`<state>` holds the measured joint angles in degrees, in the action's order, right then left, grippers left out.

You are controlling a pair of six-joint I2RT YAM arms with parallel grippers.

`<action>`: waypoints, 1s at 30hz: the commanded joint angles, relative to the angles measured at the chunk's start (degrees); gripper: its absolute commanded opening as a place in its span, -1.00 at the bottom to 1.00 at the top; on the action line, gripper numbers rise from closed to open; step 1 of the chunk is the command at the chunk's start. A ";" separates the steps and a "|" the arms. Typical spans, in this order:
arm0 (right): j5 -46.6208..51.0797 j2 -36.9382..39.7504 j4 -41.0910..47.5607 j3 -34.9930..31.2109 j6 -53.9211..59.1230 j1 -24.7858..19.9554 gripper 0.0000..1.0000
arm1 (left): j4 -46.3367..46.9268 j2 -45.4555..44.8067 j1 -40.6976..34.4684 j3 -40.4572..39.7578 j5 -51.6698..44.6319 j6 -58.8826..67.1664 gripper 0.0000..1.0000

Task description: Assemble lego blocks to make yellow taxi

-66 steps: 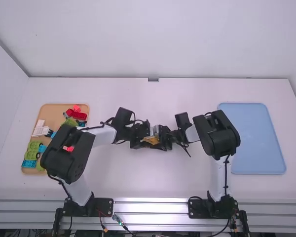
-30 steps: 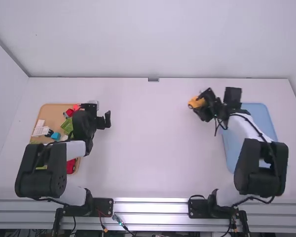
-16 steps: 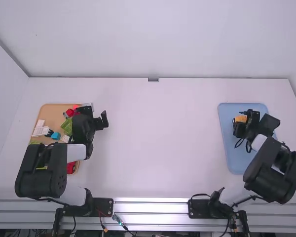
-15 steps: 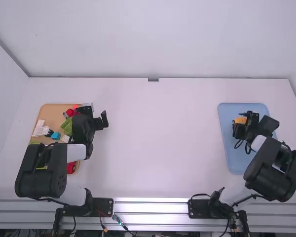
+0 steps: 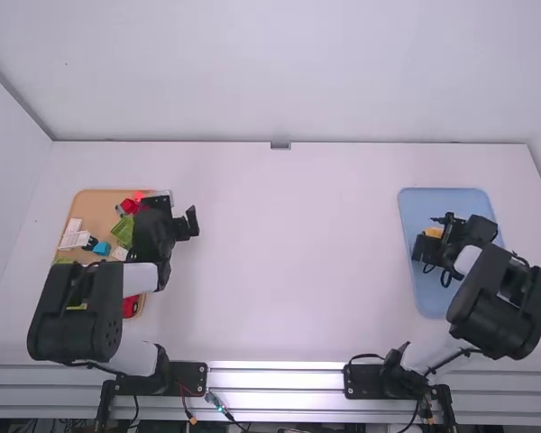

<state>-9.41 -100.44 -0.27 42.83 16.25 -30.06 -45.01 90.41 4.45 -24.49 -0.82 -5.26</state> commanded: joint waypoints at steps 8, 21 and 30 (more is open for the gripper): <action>10.88 13.18 23.28 15.21 -10.32 13.94 0.99 | 27.78 -17.07 -10.58 -11.82 0.28 7.19 0.98; 9.41 23.67 24.03 20.86 -21.18 30.06 0.92 | 36.75 -31.39 -14.20 -15.58 0.82 5.07 0.92; 9.41 29.69 18.00 14.83 -16.25 30.06 0.71 | 43.22 -37.87 -7.72 -9.10 0.82 5.26 0.69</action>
<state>-0.14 -72.82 18.26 59.09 -1.30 -0.01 -2.13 54.83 -4.69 -34.76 -0.71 -0.38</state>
